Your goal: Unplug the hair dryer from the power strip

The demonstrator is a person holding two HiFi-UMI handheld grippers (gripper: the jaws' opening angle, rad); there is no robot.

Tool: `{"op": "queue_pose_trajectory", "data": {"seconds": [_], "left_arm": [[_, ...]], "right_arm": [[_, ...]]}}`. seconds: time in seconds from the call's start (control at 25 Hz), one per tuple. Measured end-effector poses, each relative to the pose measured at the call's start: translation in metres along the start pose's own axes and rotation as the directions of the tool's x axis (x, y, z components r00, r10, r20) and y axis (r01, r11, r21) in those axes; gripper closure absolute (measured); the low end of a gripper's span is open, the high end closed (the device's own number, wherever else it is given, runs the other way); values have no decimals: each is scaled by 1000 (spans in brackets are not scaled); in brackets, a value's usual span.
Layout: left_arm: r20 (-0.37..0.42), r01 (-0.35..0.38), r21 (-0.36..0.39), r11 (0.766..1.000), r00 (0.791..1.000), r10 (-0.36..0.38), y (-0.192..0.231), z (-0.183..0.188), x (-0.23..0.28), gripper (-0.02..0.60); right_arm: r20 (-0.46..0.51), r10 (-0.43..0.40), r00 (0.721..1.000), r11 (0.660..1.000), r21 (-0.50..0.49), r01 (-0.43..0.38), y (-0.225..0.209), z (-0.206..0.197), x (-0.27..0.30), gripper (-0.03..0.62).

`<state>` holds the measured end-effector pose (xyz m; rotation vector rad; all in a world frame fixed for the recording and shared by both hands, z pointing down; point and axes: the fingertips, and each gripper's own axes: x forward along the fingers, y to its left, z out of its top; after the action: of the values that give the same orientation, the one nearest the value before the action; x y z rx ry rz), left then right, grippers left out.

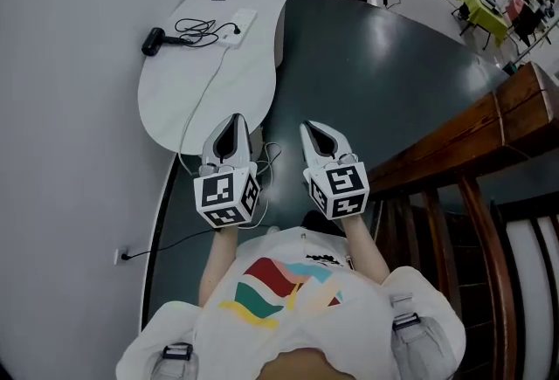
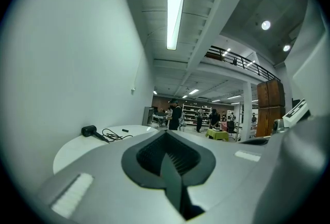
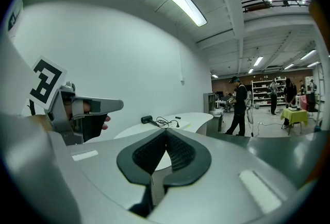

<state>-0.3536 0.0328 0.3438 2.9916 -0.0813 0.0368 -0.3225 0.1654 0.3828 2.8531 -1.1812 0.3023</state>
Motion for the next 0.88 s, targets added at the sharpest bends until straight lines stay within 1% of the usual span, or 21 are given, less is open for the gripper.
{"op": "queue_pose_trajectory", "data": {"seconds": [0.12,0.28,0.48,0.6,0.72,0.88], "left_arm": [[4,40,9,999,999,-40,5,-2,9,581],[-13,73,-4,997,997,-73,9,-6,39,581],[-21,97,2,995,995,-97,0,-8,97,581],[-21,80,2,997,997,-80,-4,-12,145,581],[-25,40,-8,999,999,-40,-8,-12,198,581],[-9,-12,-23,1000,1000,12,-14,3,275,581]], "right_arm": [[0,-37,999,999,2,37,2,-9,3,582],[-17,-64,998,998,-19,64,-8,-13,19,582],[17,-61,998,998,19,60,-50,5,62,582],[36,-37,999,999,20,37,-88,18,100,582],[34,1,999,1000,28,-1,-132,32,142,582],[33,59,998,998,-9,-59,-186,61,199,582]]}}
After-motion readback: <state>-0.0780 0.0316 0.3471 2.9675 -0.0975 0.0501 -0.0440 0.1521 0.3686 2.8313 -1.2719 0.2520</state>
